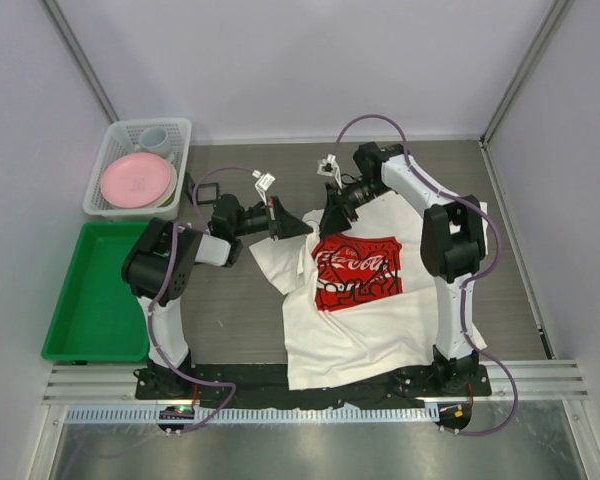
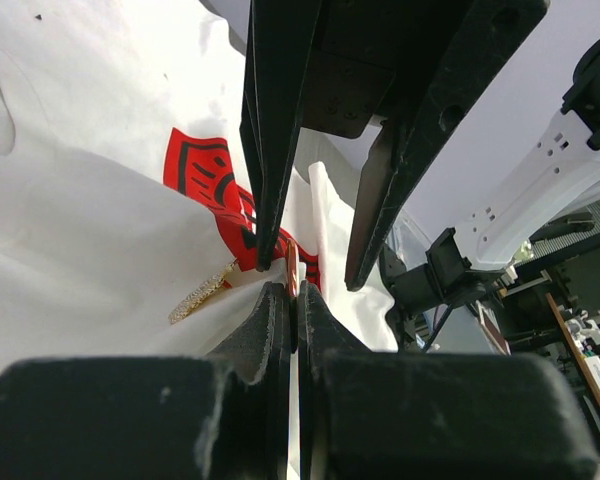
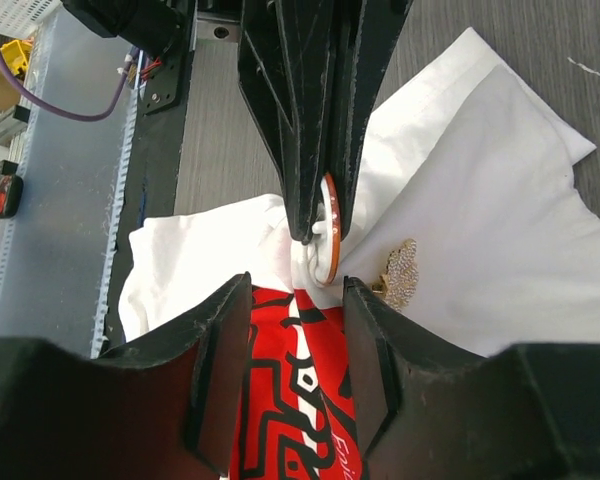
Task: Pin the brooch onto the clothing
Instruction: Pin the brooch onto the flattened clothing.
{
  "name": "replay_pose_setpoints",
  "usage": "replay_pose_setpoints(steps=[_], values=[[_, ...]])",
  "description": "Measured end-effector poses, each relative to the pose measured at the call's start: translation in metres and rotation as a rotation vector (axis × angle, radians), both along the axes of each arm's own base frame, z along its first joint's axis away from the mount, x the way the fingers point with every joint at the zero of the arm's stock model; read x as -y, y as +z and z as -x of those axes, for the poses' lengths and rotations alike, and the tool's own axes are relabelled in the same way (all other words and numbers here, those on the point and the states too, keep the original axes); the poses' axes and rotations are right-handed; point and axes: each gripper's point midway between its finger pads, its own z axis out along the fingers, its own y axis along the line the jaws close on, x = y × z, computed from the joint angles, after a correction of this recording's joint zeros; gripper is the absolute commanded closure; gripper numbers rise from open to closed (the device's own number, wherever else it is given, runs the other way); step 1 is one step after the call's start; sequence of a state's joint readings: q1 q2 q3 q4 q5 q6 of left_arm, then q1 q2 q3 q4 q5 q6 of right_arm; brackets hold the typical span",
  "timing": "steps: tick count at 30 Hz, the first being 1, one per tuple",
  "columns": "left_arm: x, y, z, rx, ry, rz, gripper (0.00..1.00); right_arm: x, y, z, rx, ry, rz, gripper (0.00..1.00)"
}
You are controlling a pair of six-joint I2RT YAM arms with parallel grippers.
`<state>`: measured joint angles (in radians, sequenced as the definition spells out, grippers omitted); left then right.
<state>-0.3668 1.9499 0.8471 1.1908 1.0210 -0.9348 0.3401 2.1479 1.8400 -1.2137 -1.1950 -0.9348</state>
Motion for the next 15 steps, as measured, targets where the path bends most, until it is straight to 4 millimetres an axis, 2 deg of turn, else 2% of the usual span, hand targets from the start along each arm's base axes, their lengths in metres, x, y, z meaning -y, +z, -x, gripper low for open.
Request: replay_pose_setpoints(steps=[15], values=[[0.005, 0.000, 0.004, 0.004, -0.013, 0.000, 1.00, 0.002, 0.001, -0.030, 0.020, -0.090, 0.008, 0.52]])
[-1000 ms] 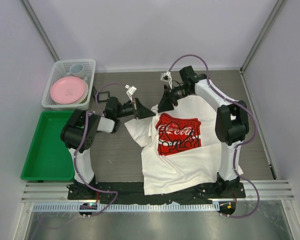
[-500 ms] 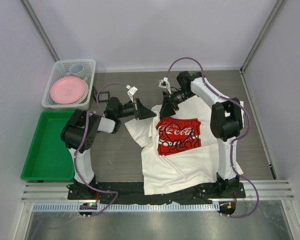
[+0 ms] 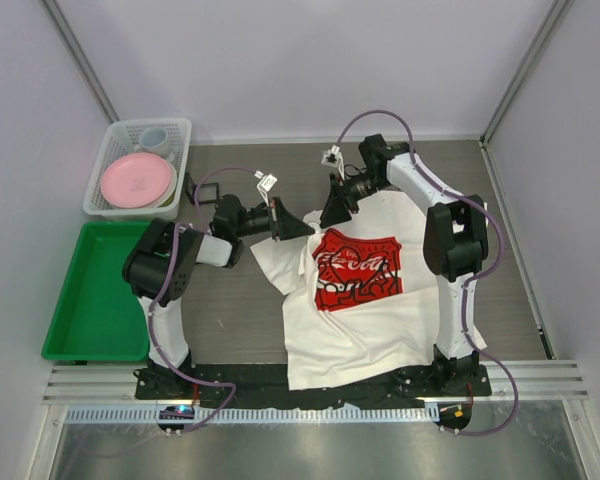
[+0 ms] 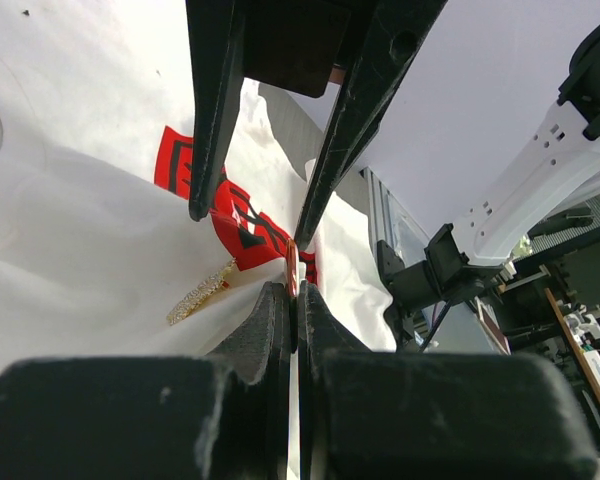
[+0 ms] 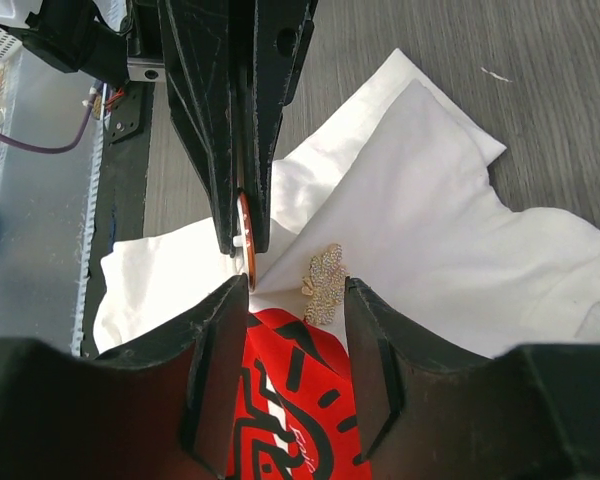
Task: Pin the brooch onto the clothing
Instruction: Pin the brooch onto the flattened clothing.
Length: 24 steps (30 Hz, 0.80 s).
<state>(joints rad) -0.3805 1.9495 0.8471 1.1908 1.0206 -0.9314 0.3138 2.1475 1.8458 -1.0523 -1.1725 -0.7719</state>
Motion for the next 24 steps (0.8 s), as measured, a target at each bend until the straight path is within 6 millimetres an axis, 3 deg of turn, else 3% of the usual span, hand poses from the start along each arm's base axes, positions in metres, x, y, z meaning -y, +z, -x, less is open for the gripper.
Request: replay_pose_setpoints(steps=[16, 24], values=[[0.002, 0.000, 0.001, 0.000, 0.000, 0.000, 1.00, 0.000, 0.001, 0.016, -0.007, 0.054, -0.001, 0.48], [0.006, 0.000, 0.005, 0.001, -0.013, 0.001, 1.00, -0.004, 0.006, 0.015, 0.006, 0.063, -0.012, 0.54]])
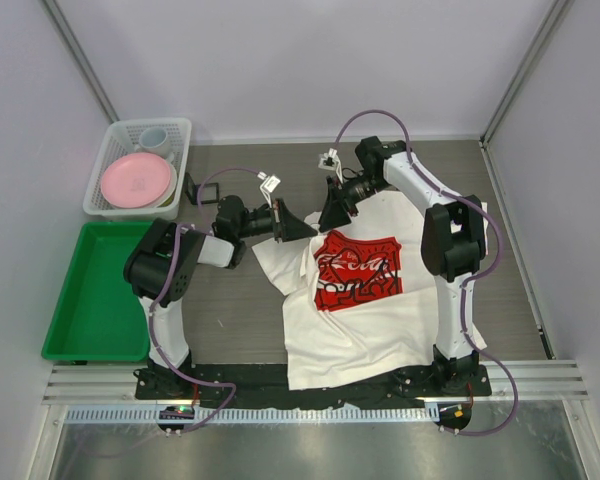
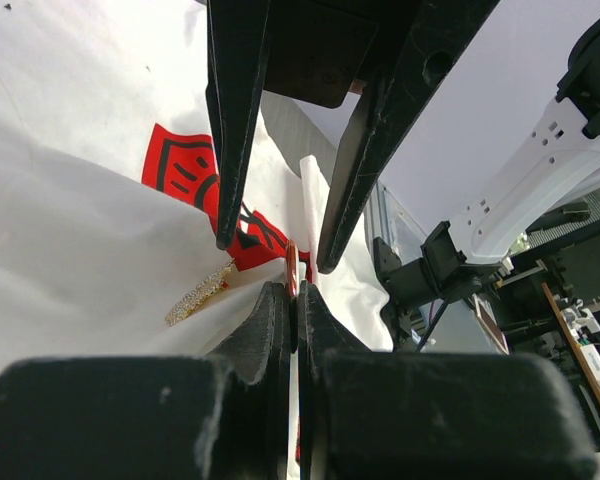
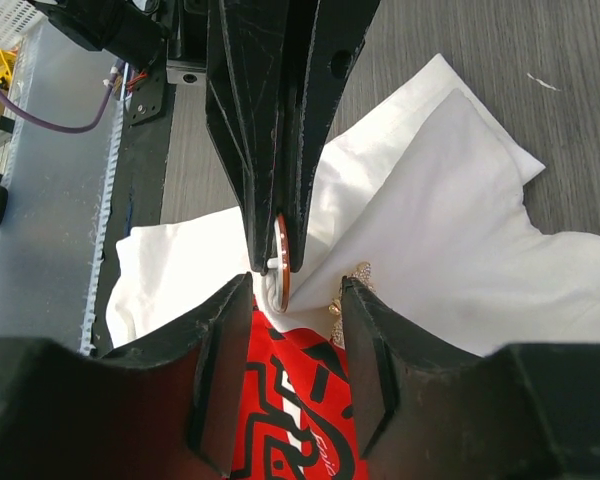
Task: Pin the brooch onto the clothing
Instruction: Pin the brooch onto the flattened clothing.
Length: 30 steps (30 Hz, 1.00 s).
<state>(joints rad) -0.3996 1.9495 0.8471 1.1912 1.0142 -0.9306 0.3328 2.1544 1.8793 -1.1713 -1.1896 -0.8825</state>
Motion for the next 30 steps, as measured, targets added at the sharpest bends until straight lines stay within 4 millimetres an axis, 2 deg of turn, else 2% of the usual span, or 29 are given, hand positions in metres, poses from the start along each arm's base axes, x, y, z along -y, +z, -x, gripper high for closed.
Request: replay_pose_setpoints(steps=[3, 5, 6, 7, 10, 15, 18, 19, 22, 26, 28, 30], values=[[0.0001, 0.0000, 0.0001, -0.001, 0.000, 0.000, 1.00, 0.0000, 0.0000, 0.0004, 0.000, 0.001, 0.000, 0.47], [0.0001, 0.0000, 0.0001, 0.000, 0.000, 0.000, 1.00, -0.0002, -0.0001, 0.0008, 0.001, 0.003, 0.000, 0.48], [0.0001, 0.0000, 0.0001, 0.000, 0.000, 0.000, 1.00, -0.0002, -0.0001, 0.0007, 0.001, 0.003, 0.000, 0.51], [0.0001, -0.0001, 0.0001, 0.000, 0.000, 0.000, 1.00, -0.0003, -0.0002, 0.0007, 0.003, 0.004, 0.000, 0.59], [0.0001, -0.0001, 0.0001, 0.000, 0.000, 0.000, 1.00, -0.0003, -0.0004, 0.0008, 0.006, 0.006, 0.000, 0.69], [0.0009, 0.0000, 0.0008, 0.000, -0.002, 0.000, 1.00, -0.0005, -0.0003, 0.0009, 0.006, 0.006, -0.001, 0.77], [0.0014, -0.0001, 0.0012, 0.001, -0.004, 0.000, 1.00, -0.0014, -0.0005, 0.0018, 0.003, 0.008, 0.000, 0.91], [0.0013, -0.0003, 0.0011, 0.002, -0.003, -0.001, 0.99, -0.0015, -0.0004, 0.0027, -0.001, 0.009, 0.001, 0.99], [0.0013, -0.0009, 0.0009, 0.009, -0.003, -0.003, 0.82, -0.0014, -0.0005, 0.0034, -0.009, 0.007, 0.004, 0.99], [0.0010, -0.0012, 0.0008, 0.015, -0.002, -0.006, 0.66, -0.0013, -0.0009, 0.0031, -0.009, 0.007, 0.005, 0.99], [-0.0011, -0.0008, 0.0006, 0.015, 0.004, -0.007, 0.59, -0.0014, -0.0008, 0.0031, -0.009, 0.006, 0.005, 0.99], [-0.0034, -0.0002, 0.0012, 0.018, 0.009, -0.009, 0.58, -0.0014, -0.0008, 0.0031, -0.010, 0.006, 0.005, 0.99]])
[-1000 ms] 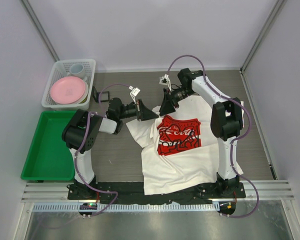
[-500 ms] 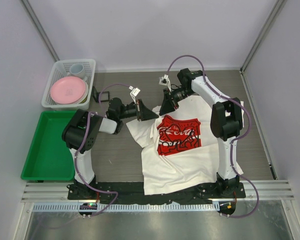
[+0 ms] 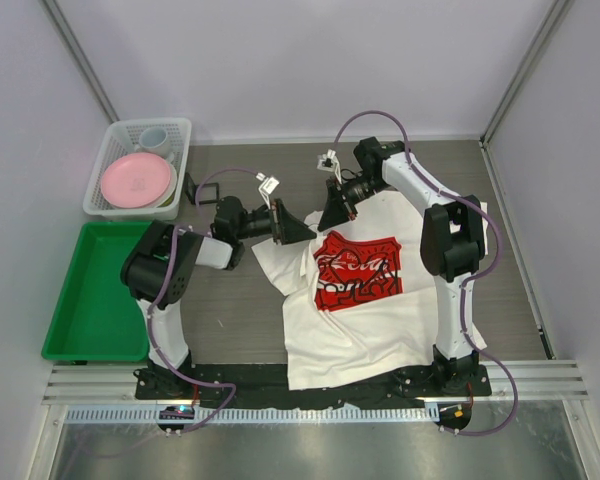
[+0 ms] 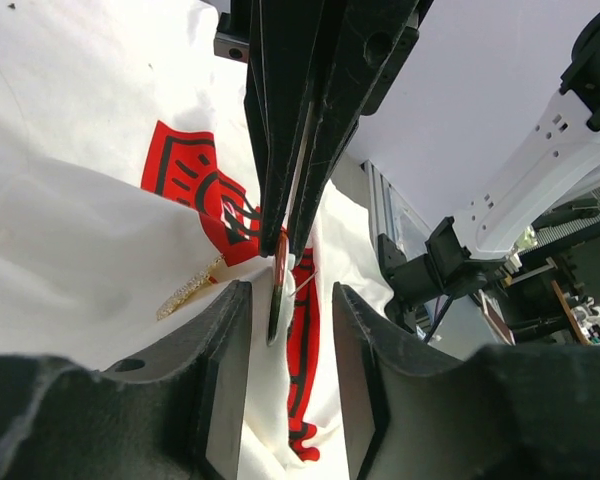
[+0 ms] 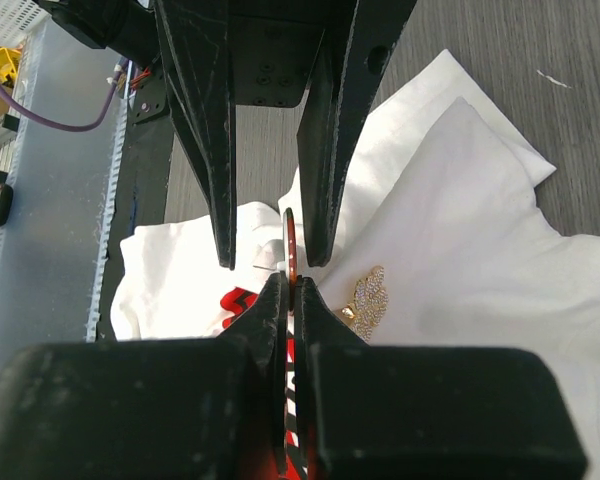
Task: Pin the brooch onto the clothing
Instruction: Pin the brooch onto the flattened clothing.
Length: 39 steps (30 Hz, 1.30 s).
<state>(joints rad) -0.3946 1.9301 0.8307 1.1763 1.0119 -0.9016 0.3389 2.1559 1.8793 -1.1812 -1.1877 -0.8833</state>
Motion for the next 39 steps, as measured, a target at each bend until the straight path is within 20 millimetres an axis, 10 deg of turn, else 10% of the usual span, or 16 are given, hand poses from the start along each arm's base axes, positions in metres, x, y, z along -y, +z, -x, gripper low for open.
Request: replay_pose_setpoints(steps=[39], values=[[-0.003, -0.016, -0.005, 0.081, 0.086, -0.109, 0.52, -0.001, -0.004, -0.003, -0.094, -0.057, 0.043, 0.99]])
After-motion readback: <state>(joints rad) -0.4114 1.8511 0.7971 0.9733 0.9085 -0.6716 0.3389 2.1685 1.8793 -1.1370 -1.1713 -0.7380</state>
